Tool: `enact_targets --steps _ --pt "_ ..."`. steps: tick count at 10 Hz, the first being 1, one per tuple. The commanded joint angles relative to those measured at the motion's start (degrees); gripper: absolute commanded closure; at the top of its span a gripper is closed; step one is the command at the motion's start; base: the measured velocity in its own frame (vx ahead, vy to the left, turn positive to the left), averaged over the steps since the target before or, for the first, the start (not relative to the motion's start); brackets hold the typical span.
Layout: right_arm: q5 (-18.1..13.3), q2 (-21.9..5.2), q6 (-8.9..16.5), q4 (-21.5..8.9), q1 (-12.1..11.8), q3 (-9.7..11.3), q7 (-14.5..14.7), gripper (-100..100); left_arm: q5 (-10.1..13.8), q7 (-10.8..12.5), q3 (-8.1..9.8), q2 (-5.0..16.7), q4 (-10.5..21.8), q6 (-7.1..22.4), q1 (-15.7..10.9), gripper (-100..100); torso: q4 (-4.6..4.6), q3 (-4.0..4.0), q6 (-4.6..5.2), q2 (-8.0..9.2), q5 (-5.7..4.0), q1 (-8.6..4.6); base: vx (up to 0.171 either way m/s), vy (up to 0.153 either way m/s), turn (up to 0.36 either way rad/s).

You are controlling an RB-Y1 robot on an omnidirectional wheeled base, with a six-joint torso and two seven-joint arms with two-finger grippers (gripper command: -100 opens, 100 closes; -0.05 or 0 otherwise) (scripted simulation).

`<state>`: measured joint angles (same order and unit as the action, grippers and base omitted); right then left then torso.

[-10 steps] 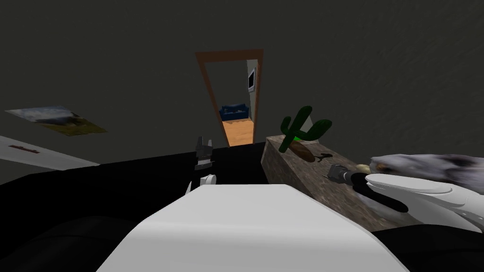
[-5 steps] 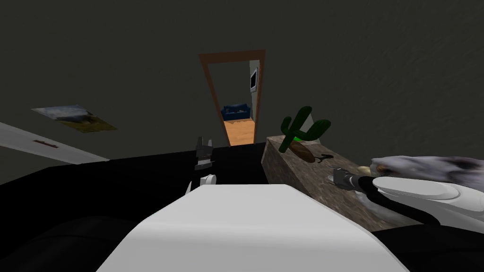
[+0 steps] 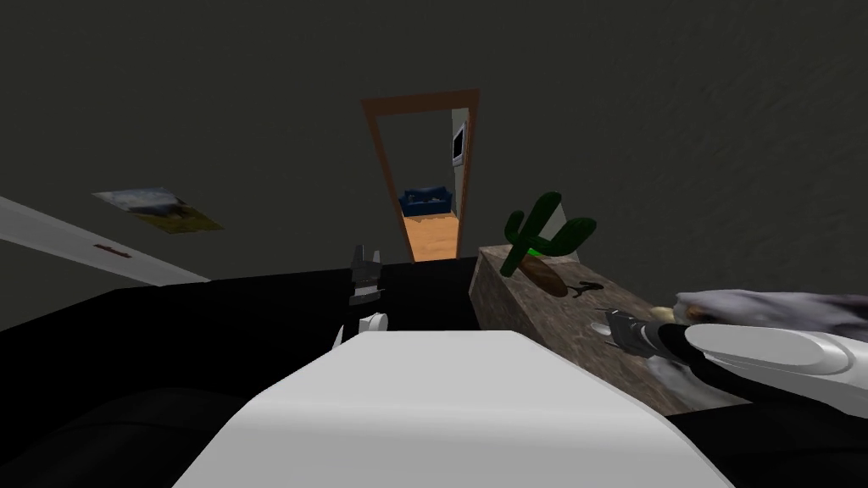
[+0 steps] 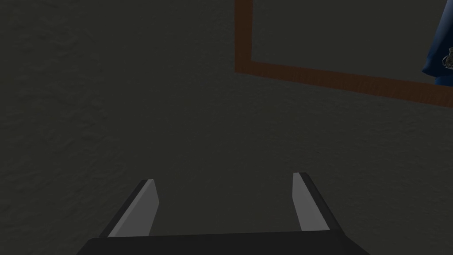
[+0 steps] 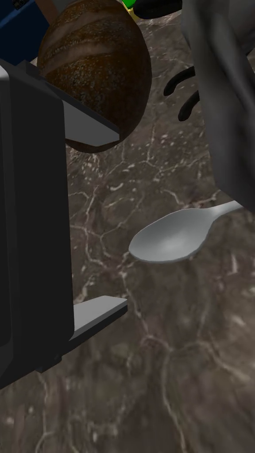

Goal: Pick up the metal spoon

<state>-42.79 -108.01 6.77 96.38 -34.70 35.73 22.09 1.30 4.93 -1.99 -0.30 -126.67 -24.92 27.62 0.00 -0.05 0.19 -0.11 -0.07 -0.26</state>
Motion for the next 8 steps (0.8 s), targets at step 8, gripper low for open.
enact_targets --steps 8 --pt "-5.11 -1.81 -3.3 -0.41 1.98 5.18 -1.94 -100 0.0 0.0 0.0 0.0 0.0 0.0 0.0 0 0.0 0.0 0.01 0.0 0.0 0.04 0.022 -0.032 0.031"
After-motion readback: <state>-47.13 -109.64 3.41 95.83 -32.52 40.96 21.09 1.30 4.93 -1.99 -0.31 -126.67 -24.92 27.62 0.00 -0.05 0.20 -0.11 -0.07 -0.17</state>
